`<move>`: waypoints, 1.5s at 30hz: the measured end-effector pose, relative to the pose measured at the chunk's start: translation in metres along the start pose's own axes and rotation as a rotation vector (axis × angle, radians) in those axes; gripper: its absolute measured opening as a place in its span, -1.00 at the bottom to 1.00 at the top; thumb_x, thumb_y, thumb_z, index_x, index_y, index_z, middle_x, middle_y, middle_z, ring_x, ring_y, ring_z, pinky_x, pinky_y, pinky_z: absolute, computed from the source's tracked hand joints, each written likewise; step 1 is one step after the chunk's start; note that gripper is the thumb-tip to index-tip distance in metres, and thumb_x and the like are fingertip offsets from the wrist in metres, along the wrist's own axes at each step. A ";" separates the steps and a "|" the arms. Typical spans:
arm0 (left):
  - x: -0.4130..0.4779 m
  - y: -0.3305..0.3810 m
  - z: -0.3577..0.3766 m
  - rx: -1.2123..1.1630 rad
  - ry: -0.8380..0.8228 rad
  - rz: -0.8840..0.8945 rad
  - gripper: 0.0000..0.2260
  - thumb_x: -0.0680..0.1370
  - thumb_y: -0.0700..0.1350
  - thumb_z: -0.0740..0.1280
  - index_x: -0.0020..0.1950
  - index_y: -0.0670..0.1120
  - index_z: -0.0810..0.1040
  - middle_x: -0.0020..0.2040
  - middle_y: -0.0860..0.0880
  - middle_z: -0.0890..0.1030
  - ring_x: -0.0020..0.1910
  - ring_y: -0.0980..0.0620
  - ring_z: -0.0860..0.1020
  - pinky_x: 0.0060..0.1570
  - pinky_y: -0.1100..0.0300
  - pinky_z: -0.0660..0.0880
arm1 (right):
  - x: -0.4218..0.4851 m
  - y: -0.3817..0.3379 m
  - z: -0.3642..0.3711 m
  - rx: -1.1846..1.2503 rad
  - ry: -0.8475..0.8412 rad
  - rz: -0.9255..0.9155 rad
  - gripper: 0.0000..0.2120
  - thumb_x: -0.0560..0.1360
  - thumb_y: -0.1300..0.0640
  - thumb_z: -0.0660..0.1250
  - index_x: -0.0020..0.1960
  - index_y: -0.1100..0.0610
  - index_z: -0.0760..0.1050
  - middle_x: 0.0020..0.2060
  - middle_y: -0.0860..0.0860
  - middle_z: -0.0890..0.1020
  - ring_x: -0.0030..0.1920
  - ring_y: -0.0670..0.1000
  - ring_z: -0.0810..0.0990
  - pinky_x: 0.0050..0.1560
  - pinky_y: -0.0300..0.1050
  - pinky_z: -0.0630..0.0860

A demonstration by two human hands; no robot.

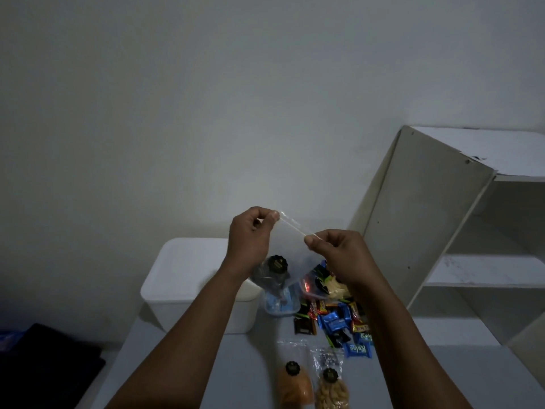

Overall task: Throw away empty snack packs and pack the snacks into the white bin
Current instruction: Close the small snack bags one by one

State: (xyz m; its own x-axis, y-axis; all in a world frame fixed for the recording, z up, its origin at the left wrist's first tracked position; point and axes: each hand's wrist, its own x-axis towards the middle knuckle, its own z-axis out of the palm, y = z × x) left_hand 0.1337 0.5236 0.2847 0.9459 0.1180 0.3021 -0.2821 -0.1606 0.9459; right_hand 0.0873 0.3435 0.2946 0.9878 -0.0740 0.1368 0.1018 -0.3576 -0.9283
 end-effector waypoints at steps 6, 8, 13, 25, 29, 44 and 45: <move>-0.002 -0.011 -0.006 -0.114 -0.130 -0.140 -0.84 0.62 -0.14 0.32 -0.09 -0.18 0.61 -0.17 -0.01 0.62 -0.38 0.11 0.54 -0.33 0.23 0.51 | -0.006 0.015 -0.001 0.037 -0.044 0.061 -0.77 0.49 0.01 0.45 -0.15 0.19 0.69 -0.23 0.09 0.73 -0.14 0.16 0.71 -0.08 0.07 0.65; -0.002 -0.015 -0.010 -0.220 -0.220 -0.195 -0.84 0.63 -0.19 0.29 -0.08 -0.22 0.59 -0.16 -0.11 0.58 -0.33 -0.02 0.60 -0.22 0.09 0.60 | -0.007 0.012 -0.003 0.157 -0.197 0.139 -0.67 0.51 -0.06 0.39 -0.08 0.22 0.69 -0.17 0.13 0.74 -0.10 0.17 0.71 0.00 0.07 0.65; -0.010 -0.018 -0.001 -0.274 -0.327 -0.259 -0.88 0.60 -0.20 0.35 -0.02 -0.22 0.65 -0.17 -0.18 0.66 -0.21 -0.07 0.64 -0.01 -0.01 0.64 | 0.002 0.001 0.010 0.198 -0.235 0.158 -0.79 0.58 0.09 0.35 -0.07 0.21 0.68 -0.25 0.10 0.70 -0.24 0.04 0.62 -0.20 -0.08 0.58; -0.023 -0.022 0.012 -0.385 -0.164 -0.331 -0.94 0.50 -0.30 0.45 -0.06 -0.29 0.64 -0.16 -0.18 0.69 -0.20 -0.05 0.68 -0.11 0.11 0.64 | -0.001 0.005 0.028 0.220 -0.080 0.134 -0.79 0.63 0.23 0.26 -0.02 0.37 0.57 -0.26 0.16 0.62 -0.27 0.06 0.57 -0.27 -0.15 0.57; -0.028 -0.018 0.012 -0.293 -0.188 -0.312 -0.88 0.50 -0.24 0.47 -0.02 -0.25 0.62 -0.20 -0.18 0.69 -0.31 -0.06 0.64 -0.30 0.11 0.58 | 0.000 0.004 0.027 0.157 0.013 0.075 -0.83 0.62 0.23 0.28 -0.07 0.30 0.59 -0.29 0.10 0.61 -0.35 -0.07 0.58 -0.35 -0.24 0.57; -0.029 -0.018 0.016 -0.194 -0.294 -0.248 -0.97 0.54 -0.26 0.42 -0.07 -0.22 0.65 -0.24 -0.15 0.67 -0.29 0.00 0.63 -0.34 0.11 0.60 | 0.001 0.004 0.021 0.184 -0.015 0.109 -0.91 0.55 0.23 0.40 -0.03 0.26 0.61 -0.24 0.16 0.69 -0.34 -0.04 0.64 -0.30 -0.16 0.61; -0.028 -0.019 0.015 -0.192 -0.279 -0.250 -0.97 0.53 -0.26 0.42 -0.07 -0.23 0.65 -0.23 -0.15 0.67 -0.29 -0.02 0.62 -0.35 0.13 0.58 | 0.002 0.005 0.021 0.192 -0.014 0.112 -0.93 0.55 0.25 0.38 -0.02 0.27 0.61 -0.24 0.16 0.68 -0.35 -0.05 0.63 -0.30 -0.18 0.61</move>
State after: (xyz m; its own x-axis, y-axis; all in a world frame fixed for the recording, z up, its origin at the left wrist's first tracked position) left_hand 0.1150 0.5082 0.2565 0.9887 -0.1438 0.0418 -0.0383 0.0275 0.9989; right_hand 0.0917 0.3608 0.2833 0.9956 -0.0902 0.0254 0.0103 -0.1643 -0.9864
